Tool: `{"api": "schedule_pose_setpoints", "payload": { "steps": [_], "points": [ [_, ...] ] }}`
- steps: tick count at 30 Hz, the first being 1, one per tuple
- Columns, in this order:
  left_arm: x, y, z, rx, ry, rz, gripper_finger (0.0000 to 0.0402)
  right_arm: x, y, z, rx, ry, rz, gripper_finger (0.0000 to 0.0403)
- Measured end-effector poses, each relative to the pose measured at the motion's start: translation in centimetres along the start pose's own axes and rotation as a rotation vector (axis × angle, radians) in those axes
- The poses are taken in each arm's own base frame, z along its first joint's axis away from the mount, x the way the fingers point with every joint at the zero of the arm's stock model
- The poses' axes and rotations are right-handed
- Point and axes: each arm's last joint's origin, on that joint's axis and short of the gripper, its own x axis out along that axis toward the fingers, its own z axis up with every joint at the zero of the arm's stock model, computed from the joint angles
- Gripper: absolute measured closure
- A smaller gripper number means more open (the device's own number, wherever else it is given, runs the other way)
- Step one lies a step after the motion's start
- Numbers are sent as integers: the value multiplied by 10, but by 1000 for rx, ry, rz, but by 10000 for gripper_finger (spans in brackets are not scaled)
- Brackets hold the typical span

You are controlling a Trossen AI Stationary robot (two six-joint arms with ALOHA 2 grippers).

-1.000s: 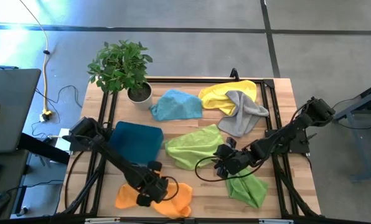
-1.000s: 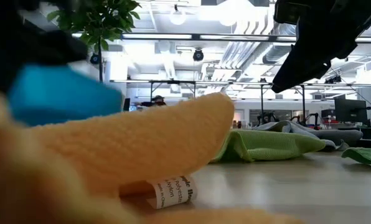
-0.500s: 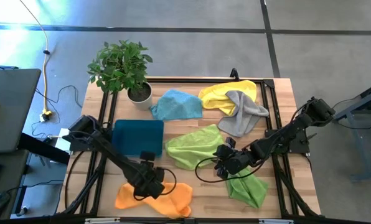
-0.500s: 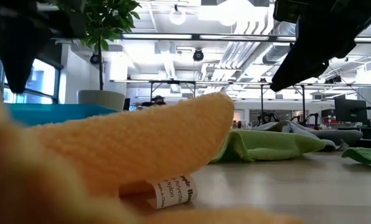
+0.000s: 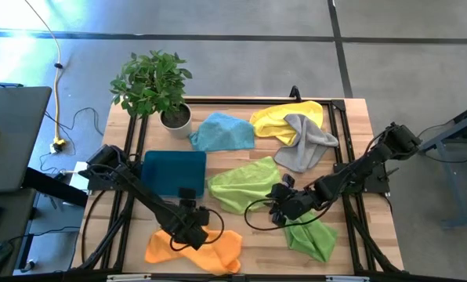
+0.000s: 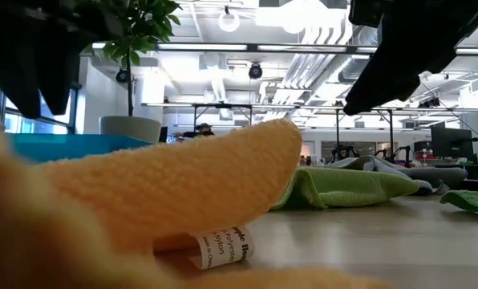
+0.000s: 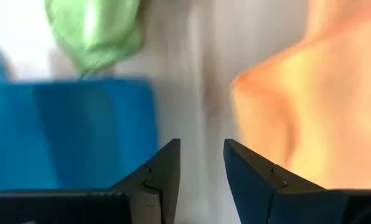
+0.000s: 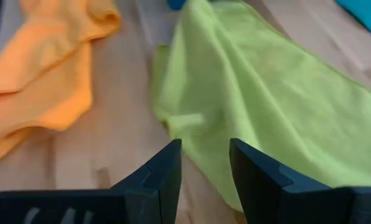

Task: Fold microfiber towels
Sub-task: Fold the light green microfiber towel on the table

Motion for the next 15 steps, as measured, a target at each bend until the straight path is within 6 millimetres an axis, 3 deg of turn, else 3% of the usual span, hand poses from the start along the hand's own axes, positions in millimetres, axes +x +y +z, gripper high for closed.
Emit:
{"api": "schedule_pose_setpoints", "payload": {
  "steps": [5, 8, 15],
  "points": [
    [-2, -4, 25, -35, -229, -63, 289, 11, -4, -3, -159, 30, -27, 276],
    [-2, 3, 45, -77, -365, -80, 289, 18, -11, -1, -154, 60, -44, 276],
    [4, 26, 65, -154, -425, -98, 289, 38, -12, -4, -179, 102, 30, 276]
  ]
}}
